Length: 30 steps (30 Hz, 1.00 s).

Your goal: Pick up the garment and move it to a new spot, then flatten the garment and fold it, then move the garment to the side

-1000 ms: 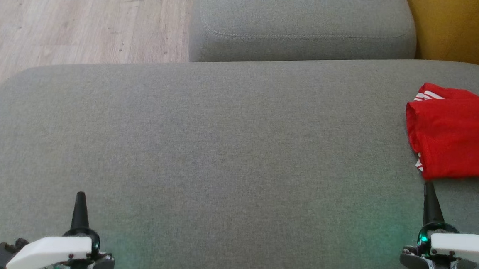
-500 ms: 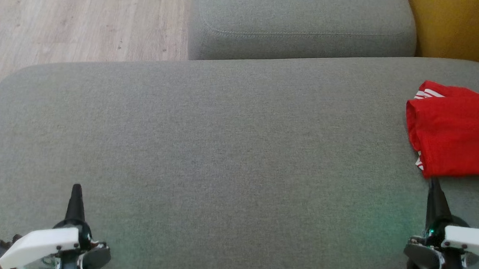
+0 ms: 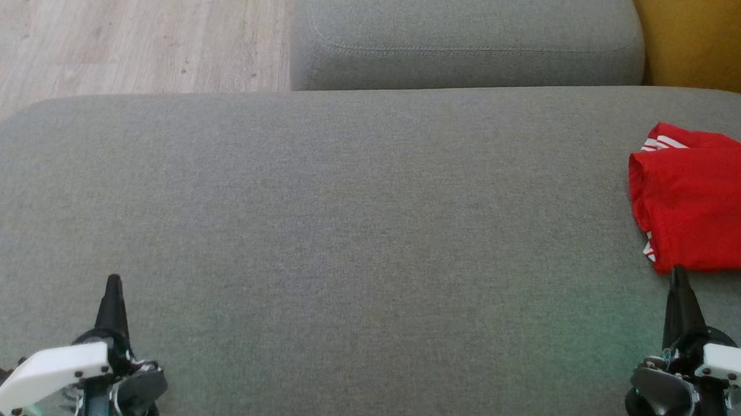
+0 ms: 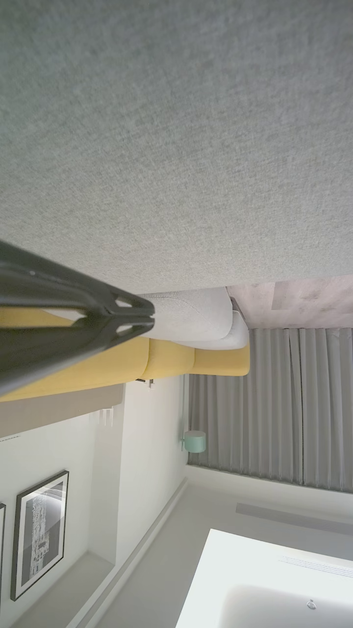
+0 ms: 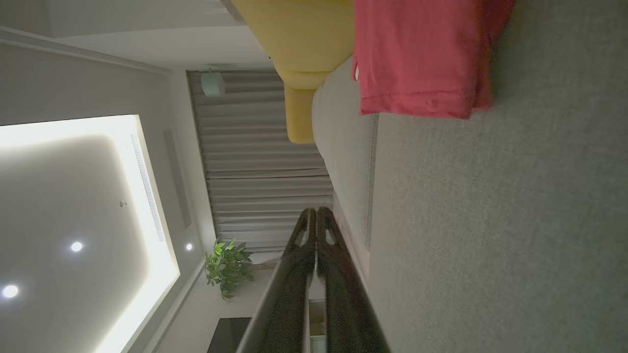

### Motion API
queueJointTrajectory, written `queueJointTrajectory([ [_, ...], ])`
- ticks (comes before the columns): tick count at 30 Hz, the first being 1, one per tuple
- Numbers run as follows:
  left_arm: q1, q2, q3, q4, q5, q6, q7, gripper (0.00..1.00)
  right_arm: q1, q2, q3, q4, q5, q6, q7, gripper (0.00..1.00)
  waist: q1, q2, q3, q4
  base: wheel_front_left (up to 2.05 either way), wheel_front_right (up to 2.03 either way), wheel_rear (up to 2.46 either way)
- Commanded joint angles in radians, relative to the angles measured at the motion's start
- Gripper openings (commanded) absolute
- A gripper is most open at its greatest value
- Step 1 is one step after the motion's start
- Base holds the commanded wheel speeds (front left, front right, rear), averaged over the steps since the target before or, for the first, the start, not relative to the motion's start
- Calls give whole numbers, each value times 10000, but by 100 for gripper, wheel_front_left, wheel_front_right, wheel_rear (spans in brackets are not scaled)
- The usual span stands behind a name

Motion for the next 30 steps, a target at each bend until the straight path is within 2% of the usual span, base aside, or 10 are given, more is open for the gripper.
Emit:
queueJointTrajectory([
  [1, -505, 107, 405, -279, -3, -67, 63, 0, -521, -157, 188, -311, 55, -7, 64, 0, 0, 0, -1, 0, 0, 0, 0],
  [30, -513, 32, 510, -274, 85, -67, 147, 0, -529, -84, 85, -303, -31, -7, 146, 0, 0, 0, -1, 0, 0, 0, 0],
])
